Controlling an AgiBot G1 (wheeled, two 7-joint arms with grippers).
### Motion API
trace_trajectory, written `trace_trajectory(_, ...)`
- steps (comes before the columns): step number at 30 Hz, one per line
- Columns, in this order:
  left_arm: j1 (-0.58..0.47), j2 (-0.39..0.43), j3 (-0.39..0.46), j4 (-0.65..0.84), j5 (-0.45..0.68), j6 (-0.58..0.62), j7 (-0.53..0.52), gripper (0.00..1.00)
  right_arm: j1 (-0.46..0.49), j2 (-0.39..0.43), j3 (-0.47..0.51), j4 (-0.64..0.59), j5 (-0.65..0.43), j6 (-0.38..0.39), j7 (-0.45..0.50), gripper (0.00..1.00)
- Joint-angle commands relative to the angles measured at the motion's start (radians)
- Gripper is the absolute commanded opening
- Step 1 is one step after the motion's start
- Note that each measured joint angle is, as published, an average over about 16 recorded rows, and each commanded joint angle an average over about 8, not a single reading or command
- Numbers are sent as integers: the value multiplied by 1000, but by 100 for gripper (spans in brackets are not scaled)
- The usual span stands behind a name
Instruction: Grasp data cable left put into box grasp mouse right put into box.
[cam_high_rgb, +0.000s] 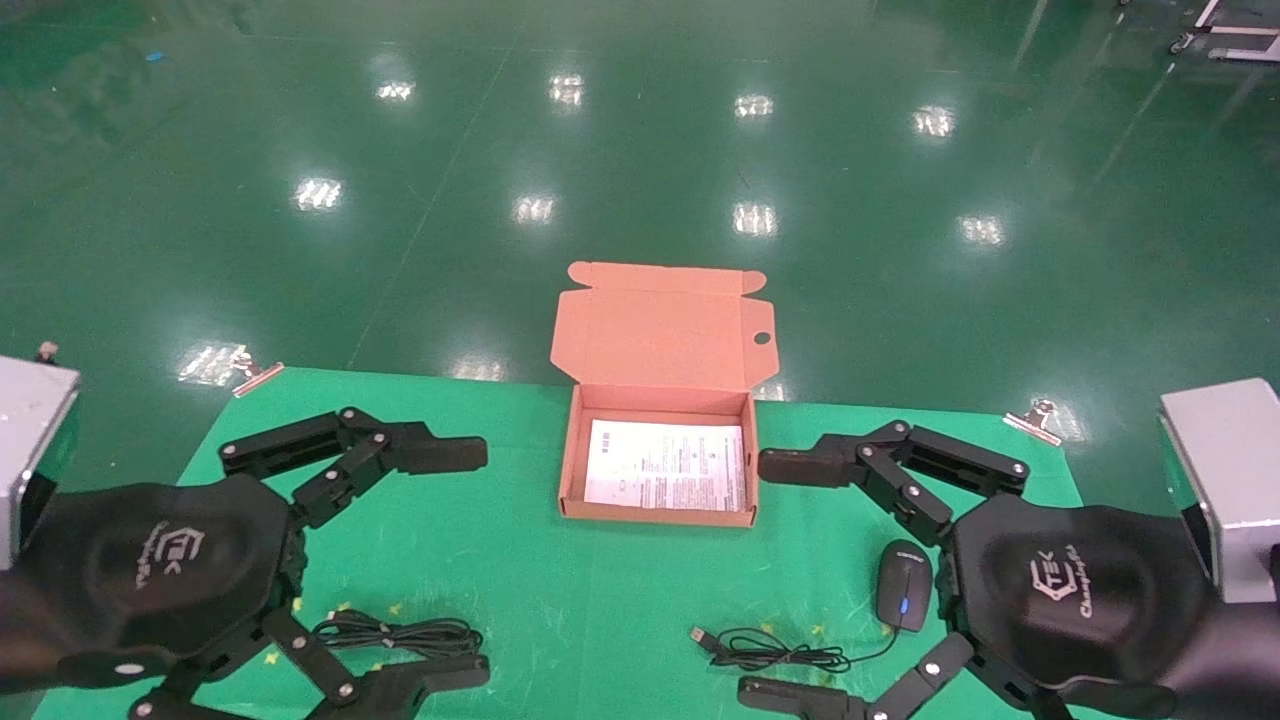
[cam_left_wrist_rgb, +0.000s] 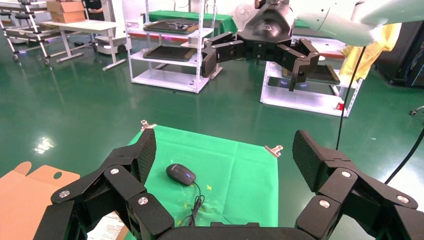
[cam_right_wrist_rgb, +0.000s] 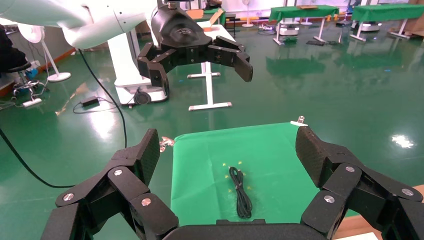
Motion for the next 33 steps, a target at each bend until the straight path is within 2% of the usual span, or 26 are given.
trace_trajectory(1,0,0,0,0,0,0,0,100,0,0,0,0,0,0,0,100)
trace_trajectory(23,-11,2,6,1,15,-3,-1,100,8,-1,-3,3,-11,0,-3,100)
trace_trajectory(27,-47,5,24,5,57,7,-7,100,52,-6,-23,14,-67,-12,-12,100)
trace_trajectory(33,-135,29,75,34,163,32,-12,100,194,-33,-110,36,-239,-64,-43,100)
